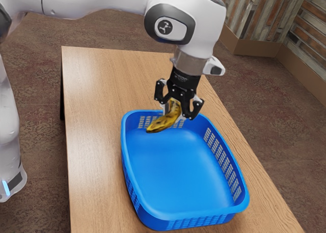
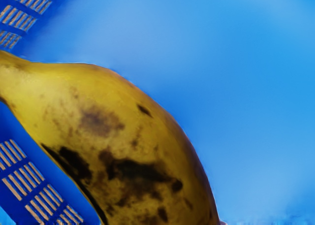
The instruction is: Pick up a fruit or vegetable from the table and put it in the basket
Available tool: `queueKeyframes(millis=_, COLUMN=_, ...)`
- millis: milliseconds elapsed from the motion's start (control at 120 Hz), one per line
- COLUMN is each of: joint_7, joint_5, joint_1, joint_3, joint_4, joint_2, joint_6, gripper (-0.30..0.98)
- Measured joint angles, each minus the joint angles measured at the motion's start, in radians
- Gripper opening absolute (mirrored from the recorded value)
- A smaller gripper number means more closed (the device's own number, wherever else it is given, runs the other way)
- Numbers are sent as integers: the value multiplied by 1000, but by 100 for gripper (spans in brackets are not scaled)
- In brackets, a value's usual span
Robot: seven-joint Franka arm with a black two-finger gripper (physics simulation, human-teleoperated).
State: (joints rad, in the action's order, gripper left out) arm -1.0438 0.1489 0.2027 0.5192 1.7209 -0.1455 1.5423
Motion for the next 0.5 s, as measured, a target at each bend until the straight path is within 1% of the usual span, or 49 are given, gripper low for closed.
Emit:
queueKeyframes(millis=33, joint_7=-4, joint_5=2, joint_1=1, joint_3=3, joint_4=1, joint_2=4, joint_6=-3, gripper=18)
queueKeyframes(millis=83, joint_7=-9, joint_5=4, joint_1=3, joint_3=15, joint_4=1, joint_2=15, joint_6=-6, gripper=23)
queueKeyframes(millis=158, joint_7=-15, joint_5=8, joint_1=1, joint_3=30, joint_4=0, joint_2=22, joint_6=-6, gripper=42)
queueKeyframes(millis=250, joint_7=-21, joint_5=11, joint_1=1, joint_3=34, joint_4=-1, joint_2=24, joint_6=-6, gripper=55)
queueKeyframes(millis=358, joint_7=-28, joint_5=12, joint_1=3, joint_3=33, joint_4=-2, joint_2=24, joint_6=-8, gripper=62)
queueKeyframes(millis=500, joint_7=-35, joint_5=0, joint_1=3, joint_3=35, joint_4=-19, joint_2=23, joint_6=-18, gripper=66)
